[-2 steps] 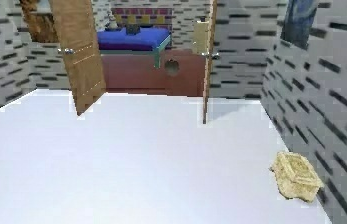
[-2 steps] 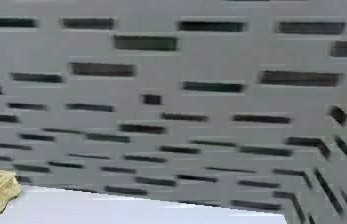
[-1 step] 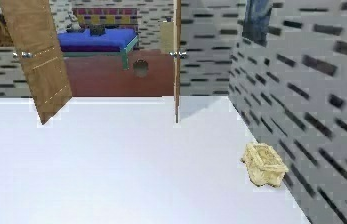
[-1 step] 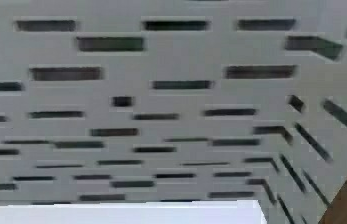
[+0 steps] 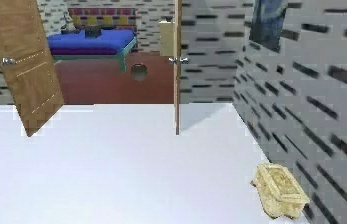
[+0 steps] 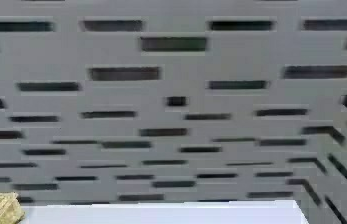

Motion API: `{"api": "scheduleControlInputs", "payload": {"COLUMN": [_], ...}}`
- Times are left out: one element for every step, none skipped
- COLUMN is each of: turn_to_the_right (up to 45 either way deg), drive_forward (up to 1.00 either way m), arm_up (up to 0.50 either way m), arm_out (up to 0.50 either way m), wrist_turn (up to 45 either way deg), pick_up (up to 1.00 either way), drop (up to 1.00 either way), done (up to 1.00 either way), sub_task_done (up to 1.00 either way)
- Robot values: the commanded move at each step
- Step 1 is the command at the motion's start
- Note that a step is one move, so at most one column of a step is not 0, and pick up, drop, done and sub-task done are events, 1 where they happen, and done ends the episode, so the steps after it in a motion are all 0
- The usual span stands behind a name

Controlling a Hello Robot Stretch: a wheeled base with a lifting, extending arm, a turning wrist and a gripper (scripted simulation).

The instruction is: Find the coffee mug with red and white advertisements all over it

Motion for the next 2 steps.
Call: {"api": "scheduleControlInputs", "payload": {"turn_to_the_right": [-18.0, 0.0], "drive_forward": [0.00, 1.00], "arm_up": [0.00, 0.00], "arm_out": [0.00, 0.00], "wrist_turn": [0.0, 0.0], "pick_up": [0.00, 0.00], "drop": [0.00, 0.00], "done": [0.00, 0.00], "sub_task_done": [0.00, 0.00]}}
